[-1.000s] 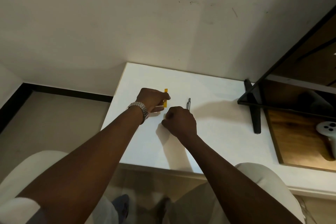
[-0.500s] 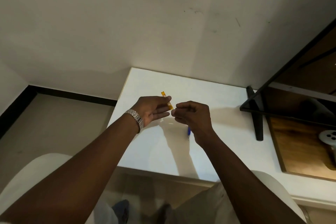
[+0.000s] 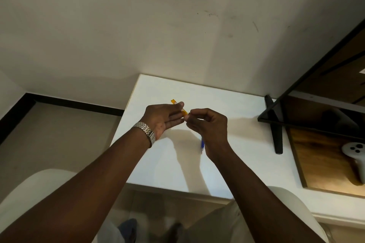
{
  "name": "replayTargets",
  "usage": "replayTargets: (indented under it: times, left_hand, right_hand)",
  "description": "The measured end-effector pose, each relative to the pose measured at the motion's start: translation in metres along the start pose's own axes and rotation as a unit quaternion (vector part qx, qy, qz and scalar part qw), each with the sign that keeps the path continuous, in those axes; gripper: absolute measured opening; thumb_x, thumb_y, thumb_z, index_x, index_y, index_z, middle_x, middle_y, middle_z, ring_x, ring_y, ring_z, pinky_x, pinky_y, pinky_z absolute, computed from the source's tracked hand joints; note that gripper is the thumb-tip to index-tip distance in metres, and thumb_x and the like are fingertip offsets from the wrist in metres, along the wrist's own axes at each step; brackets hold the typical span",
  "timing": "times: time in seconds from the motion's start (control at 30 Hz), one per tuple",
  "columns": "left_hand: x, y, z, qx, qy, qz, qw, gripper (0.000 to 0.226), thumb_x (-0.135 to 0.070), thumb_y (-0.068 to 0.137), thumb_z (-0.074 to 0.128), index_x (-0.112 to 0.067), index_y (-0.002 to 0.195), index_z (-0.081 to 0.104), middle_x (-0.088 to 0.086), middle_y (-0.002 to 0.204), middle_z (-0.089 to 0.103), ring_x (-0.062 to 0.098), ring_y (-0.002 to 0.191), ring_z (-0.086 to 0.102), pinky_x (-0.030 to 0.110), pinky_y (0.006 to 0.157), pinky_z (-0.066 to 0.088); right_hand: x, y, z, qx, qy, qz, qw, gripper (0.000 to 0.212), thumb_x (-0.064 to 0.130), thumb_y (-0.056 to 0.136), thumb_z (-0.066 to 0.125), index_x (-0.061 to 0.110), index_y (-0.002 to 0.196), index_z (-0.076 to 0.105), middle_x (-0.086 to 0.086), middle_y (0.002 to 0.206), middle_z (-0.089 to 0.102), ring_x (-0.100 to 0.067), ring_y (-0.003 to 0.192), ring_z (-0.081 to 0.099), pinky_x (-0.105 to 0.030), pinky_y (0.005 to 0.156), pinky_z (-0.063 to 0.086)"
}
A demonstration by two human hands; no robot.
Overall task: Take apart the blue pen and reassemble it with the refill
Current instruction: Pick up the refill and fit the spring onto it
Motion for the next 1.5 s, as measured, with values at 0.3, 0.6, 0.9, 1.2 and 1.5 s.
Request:
replayTargets:
  times: [0.3, 0.6, 0.9, 1.2, 1.5]
  left_hand:
    - [0.0, -0.002, 0.002, -0.001, 0.02, 0.014, 1.0, 0.038, -0.008, 0.077, 0.087, 0.006, 0.109, 0.072, 0.013, 0.098, 0.082, 0.026, 0.088, 0.081, 0.039, 0.066, 0.065]
    - [-0.002, -0.005, 0.006, 0.004, 0.026, 0.032, 0.999, 0.04, -0.006, 0.079, 0.086, 0.01, 0.112, 0.071, 0.016, 0.098, 0.081, 0.03, 0.089, 0.08, 0.041, 0.073, 0.066]
    - [-0.003, -0.006, 0.005, 0.032, 0.074, 0.014, 0.997, 0.038, -0.011, 0.076, 0.089, 0.004, 0.108, 0.074, 0.016, 0.105, 0.081, 0.027, 0.087, 0.08, 0.04, 0.072, 0.066]
    - [-0.007, 0.004, -0.006, 0.011, 0.264, 0.021, 0.964, 0.021, -0.03, 0.078, 0.088, -0.015, 0.091, 0.082, 0.002, 0.089, 0.083, 0.009, 0.08, 0.08, 0.023, 0.059, 0.061]
    - [0.0, 0.022, -0.02, -0.04, 0.362, 0.029, 0.931, 0.015, -0.004, 0.077, 0.084, 0.005, 0.088, 0.08, 0.028, 0.092, 0.078, 0.02, 0.06, 0.074, 0.028, 0.064, 0.065]
  right_hand:
    - [-0.001, 0.001, -0.002, -0.014, 0.001, -0.002, 1.0, 0.017, -0.003, 0.073, 0.089, 0.004, 0.086, 0.081, -0.022, 0.09, 0.078, -0.031, 0.076, 0.076, -0.034, 0.076, 0.065]
    - [0.002, 0.002, -0.004, -0.013, -0.021, -0.008, 1.0, 0.015, -0.003, 0.074, 0.089, 0.004, 0.085, 0.081, -0.016, 0.082, 0.078, -0.029, 0.073, 0.076, -0.032, 0.073, 0.065]
    - [-0.001, 0.003, -0.004, 0.014, -0.028, -0.006, 0.999, 0.016, -0.001, 0.072, 0.09, 0.004, 0.084, 0.08, -0.011, 0.075, 0.076, -0.025, 0.07, 0.073, -0.039, 0.079, 0.066]
    - [-0.027, 0.002, 0.006, 0.044, 0.044, 0.131, 0.99, 0.013, -0.008, 0.082, 0.077, 0.0, 0.092, 0.076, -0.021, 0.084, 0.077, -0.035, 0.082, 0.078, -0.042, 0.078, 0.065]
    - [-0.062, 0.014, 0.014, -0.012, -0.049, 0.148, 0.988, 0.006, -0.008, 0.075, 0.077, -0.003, 0.077, 0.076, -0.024, 0.078, 0.075, -0.034, 0.072, 0.074, -0.046, 0.079, 0.066]
Point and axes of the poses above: each hand's wrist, its own y-axis towards the middle knuckle, its own z-axis out of the palm, x = y × z, the point moved 6 cm from there along y, towards the middle knuckle
